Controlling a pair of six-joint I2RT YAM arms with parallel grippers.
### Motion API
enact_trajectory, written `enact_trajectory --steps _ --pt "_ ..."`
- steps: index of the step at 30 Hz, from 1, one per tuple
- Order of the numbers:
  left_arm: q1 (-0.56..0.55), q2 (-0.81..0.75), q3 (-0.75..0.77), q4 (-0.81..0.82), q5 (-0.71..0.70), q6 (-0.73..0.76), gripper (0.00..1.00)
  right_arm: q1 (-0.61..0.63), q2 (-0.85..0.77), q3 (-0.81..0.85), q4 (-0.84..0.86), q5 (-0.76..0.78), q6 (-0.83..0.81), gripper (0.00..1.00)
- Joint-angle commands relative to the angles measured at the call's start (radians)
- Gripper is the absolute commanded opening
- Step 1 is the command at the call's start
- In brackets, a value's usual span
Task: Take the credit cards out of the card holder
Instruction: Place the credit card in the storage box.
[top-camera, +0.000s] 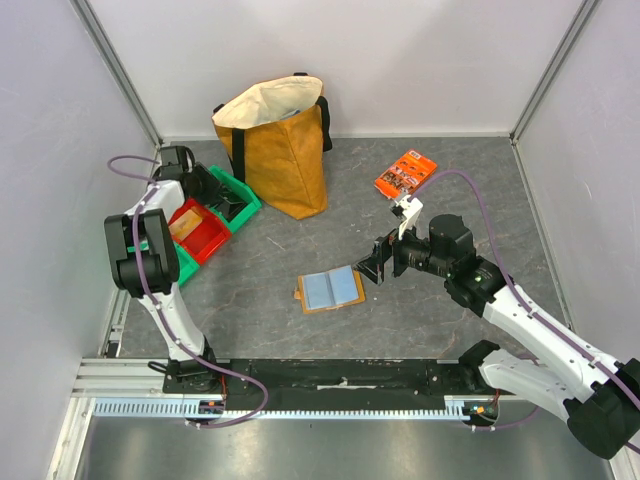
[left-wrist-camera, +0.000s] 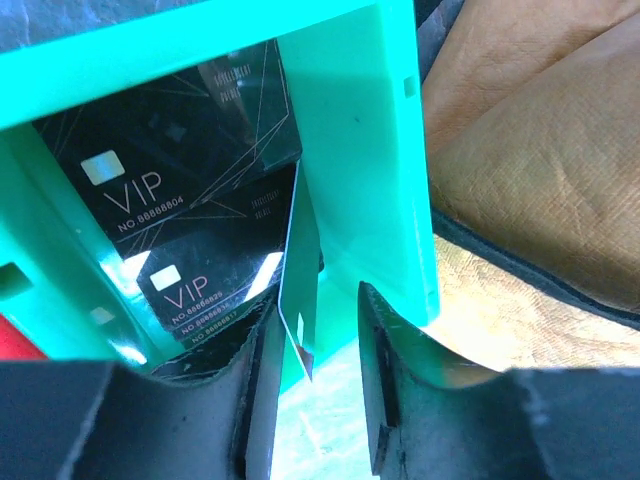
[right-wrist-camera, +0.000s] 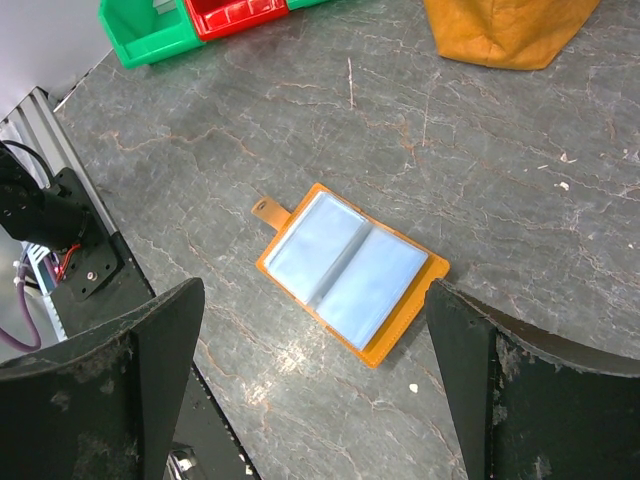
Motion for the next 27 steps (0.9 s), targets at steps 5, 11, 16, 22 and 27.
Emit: enact_trajectory --steps 5,11,16,22,27 --pt "0.003 -0.103 0.096 -0.1 -0.08 0.148 0.59 -0.003 -0.019 0.018 -0.022 0.041 -0.019 0.98" --pt "-0.001 -0.211 0.099 -0.144 -0.115 0.208 0.69 -0.003 -0.024 0.029 -0.049 0.058 -0.016 0.98" --pt "-0.058 -0.38 0.016 -0.149 -0.086 0.228 0.69 0.002 0.008 0.035 -0.052 0.066 0.01 0.98" --pt "-0.252 -0.65 -0.241 -0.094 -0.062 0.232 0.69 0.12 0.088 0.052 -0.049 0.208 0.021 0.98" --pt "-0.44 -0.817 -0.482 -0.063 -0.057 0.194 0.7 0.23 0.197 0.079 -0.048 0.335 0.041 0.95"
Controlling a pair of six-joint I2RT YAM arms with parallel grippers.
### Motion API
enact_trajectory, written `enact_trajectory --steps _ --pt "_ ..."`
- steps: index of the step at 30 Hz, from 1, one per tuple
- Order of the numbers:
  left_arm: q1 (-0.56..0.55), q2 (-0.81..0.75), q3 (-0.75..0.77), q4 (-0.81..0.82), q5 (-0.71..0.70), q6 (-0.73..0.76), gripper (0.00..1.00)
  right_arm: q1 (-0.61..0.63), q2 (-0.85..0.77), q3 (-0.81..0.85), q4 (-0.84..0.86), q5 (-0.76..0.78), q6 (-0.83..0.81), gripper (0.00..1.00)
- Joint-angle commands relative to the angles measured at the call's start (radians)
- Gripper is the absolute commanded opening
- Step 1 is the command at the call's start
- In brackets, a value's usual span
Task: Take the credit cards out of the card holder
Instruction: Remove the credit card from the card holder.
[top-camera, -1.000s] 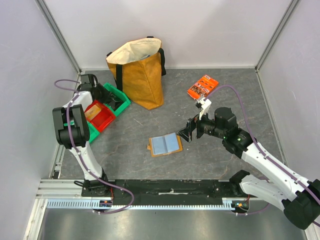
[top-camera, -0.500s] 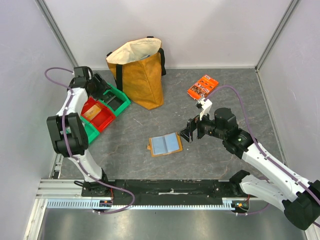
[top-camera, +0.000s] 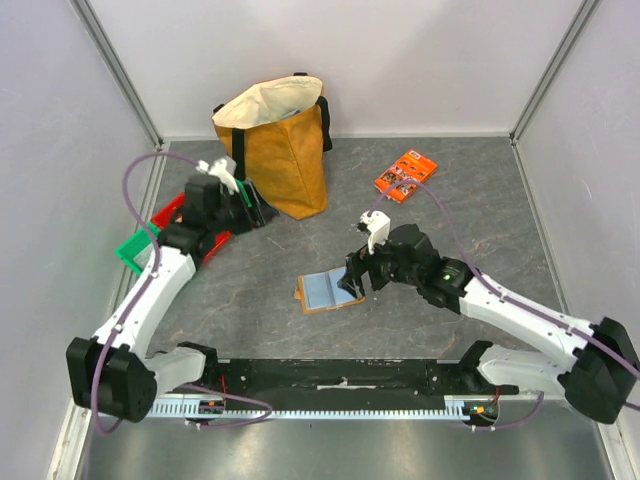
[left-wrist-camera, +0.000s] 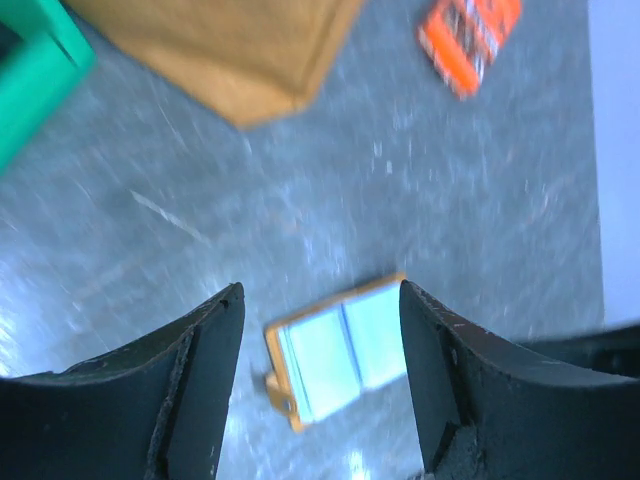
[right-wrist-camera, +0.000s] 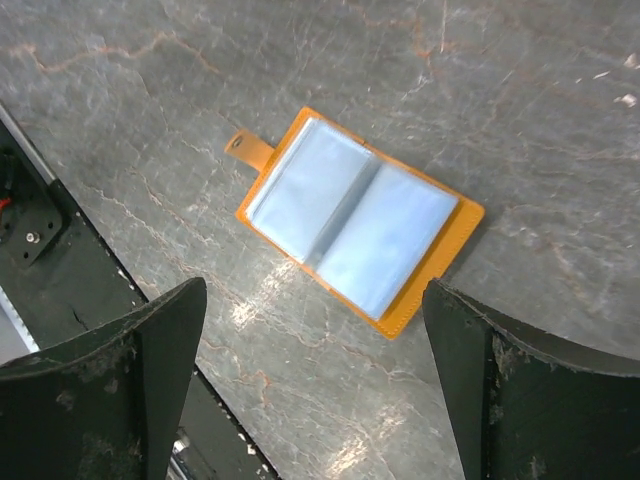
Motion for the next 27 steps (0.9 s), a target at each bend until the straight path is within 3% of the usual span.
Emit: enact_trajectory --steps 1,7,12,19,22,27 --pt "-0.115 -0.099 -0.194 0.028 0.011 -0.006 0.7 0.073 0.078 0.063 0.016 0.157 0.022 0.95" --pt "-0.207 -0.179 -0.423 0.138 0.047 -0.089 0.7 0.203 0.254 0.135 0.018 0.332 0.024 0.94" --pt "-0.278 -0.119 -0.506 0.244 0.055 -0.133 0.7 0.282 0.406 0.198 0.023 0.479 0.025 0.93" --pt "-0.342 -0.051 -0.569 0.347 -0.037 -0.167 0.64 0.326 0.538 0.266 0.029 0.538 0.034 0.92" --pt "-0.346 -0.042 -0.598 0.376 -0.038 -0.175 0.55 0.34 0.566 0.276 0.027 0.547 0.044 0.89" --pt "-0.35 -0.035 -0.653 0.425 -0.037 -0.179 0.21 0.352 0.606 0.293 0.03 0.547 0.047 0.87"
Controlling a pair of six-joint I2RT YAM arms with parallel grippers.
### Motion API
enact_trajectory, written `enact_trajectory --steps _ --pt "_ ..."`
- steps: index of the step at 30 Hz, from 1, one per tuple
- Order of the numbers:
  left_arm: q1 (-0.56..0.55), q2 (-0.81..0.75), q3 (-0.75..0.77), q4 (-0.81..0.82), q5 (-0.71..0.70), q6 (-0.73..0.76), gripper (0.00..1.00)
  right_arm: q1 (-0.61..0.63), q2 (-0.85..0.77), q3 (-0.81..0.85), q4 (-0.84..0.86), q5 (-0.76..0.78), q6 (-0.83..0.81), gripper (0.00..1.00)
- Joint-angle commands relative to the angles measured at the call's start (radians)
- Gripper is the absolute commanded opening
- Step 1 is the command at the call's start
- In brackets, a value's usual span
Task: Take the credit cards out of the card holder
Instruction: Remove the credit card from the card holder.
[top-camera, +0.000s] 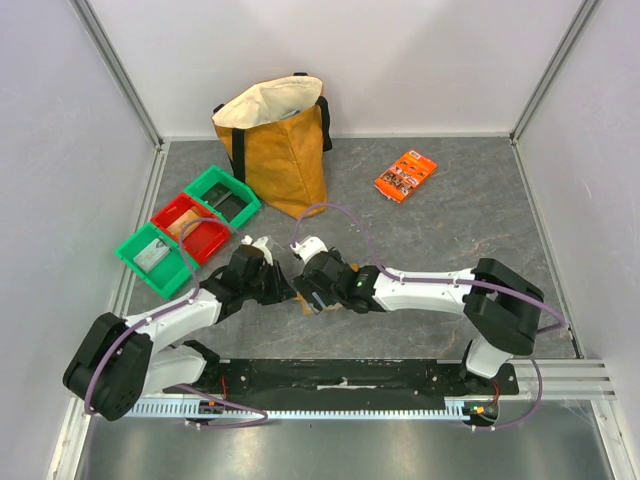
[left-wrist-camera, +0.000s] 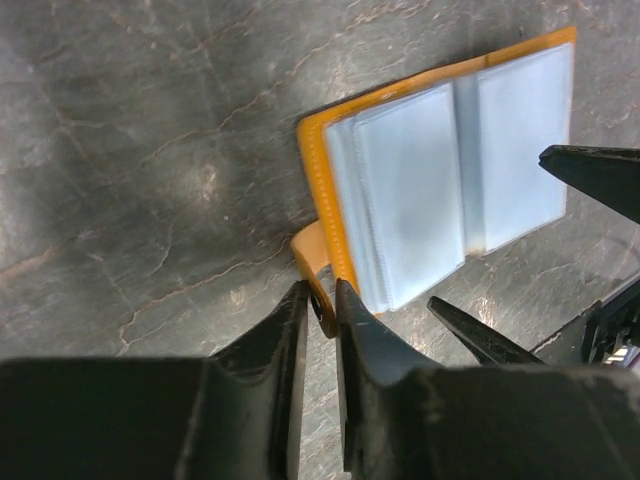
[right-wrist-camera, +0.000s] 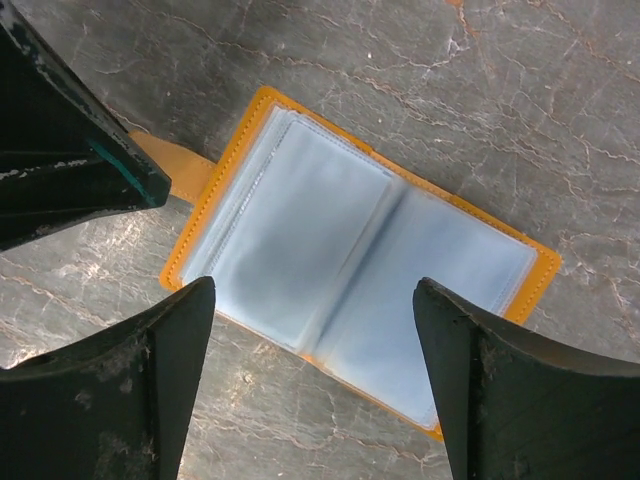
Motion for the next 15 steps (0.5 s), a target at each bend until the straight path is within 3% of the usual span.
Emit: enact_trajectory --steps 1,5,10,15 --pt "-0.006 -0.001 -0.046 0.103 -0.016 -0.028 0.14 0.017 0.036 0.052 0.029 0.038 0.017 0.87" --pt "-0.01 -0.013 -0.067 0.105 -0.011 -0.029 0.02 0.023 0.068 0.066 0.025 0.054 0.023 0.86" --pt "-0.01 -0.017 -0.08 0.097 -0.014 -0.026 0.02 0.026 0.079 0.061 0.005 0.107 0.028 0.85" --pt "-0.008 -0.013 -0.08 0.091 -0.014 -0.025 0.02 0.025 0.064 0.049 -0.007 0.12 0.019 0.78"
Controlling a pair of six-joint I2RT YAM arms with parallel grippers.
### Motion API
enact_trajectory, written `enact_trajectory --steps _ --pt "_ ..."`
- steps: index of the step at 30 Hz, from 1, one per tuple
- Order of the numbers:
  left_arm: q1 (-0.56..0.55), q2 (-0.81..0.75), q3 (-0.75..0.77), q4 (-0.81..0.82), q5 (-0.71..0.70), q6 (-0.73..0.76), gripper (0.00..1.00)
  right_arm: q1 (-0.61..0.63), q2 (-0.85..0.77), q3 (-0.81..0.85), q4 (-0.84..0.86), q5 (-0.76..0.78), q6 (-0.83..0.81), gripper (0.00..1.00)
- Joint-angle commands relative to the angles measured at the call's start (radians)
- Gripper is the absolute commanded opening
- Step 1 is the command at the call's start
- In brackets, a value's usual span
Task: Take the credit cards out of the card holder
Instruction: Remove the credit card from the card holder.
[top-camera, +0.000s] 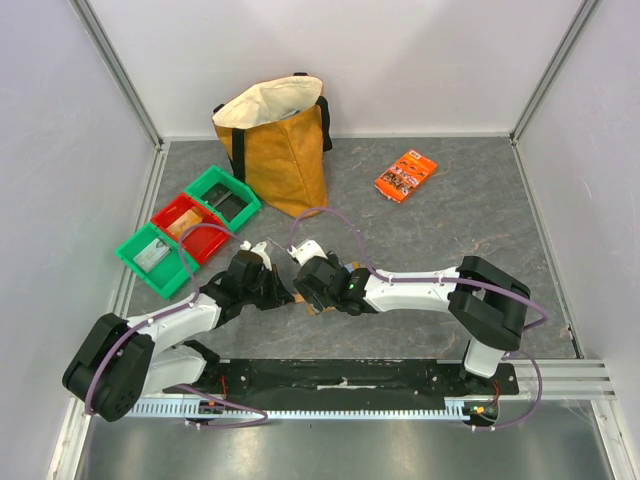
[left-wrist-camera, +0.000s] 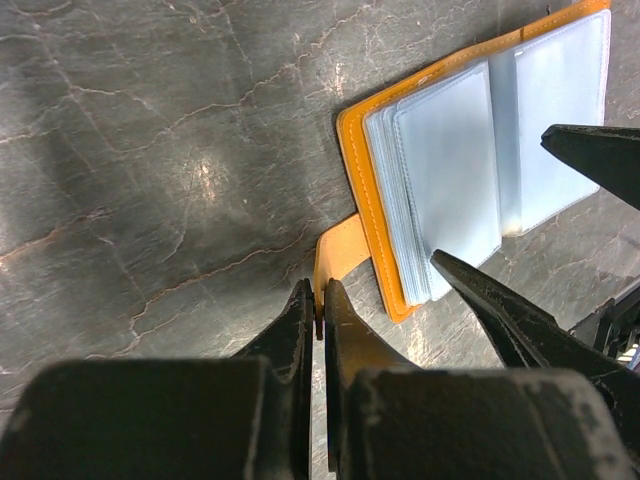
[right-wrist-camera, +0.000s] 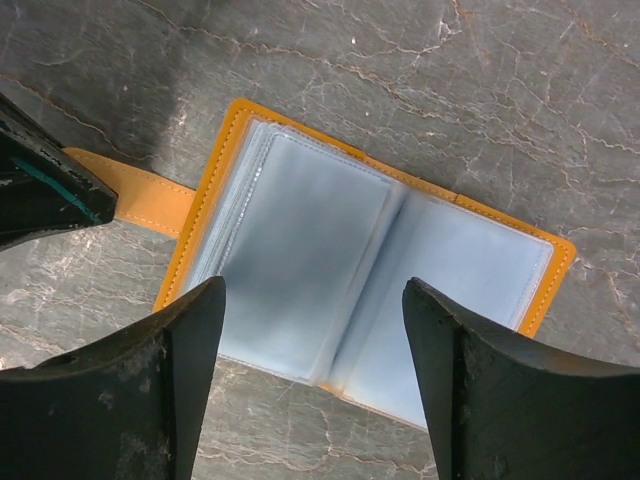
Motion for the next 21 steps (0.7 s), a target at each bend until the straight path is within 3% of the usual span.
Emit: enact_trajectory --steps 1,5,21 --pt "-0.005 -0.007 -0.007 0.026 -0.013 -0.012 0.02 0.002 -0.018 0.016 0.001 0.048 0.008 0.77" --pt "-0.005 -0.016 -0.004 0.016 -0.013 -0.01 0.02 0.002 -0.013 0.011 -0.003 0.05 0.008 0.73" --pt "-0.006 -0.036 -0.002 0.002 -0.005 -0.01 0.02 0.002 -0.006 0.031 0.006 -0.039 0.028 0.74"
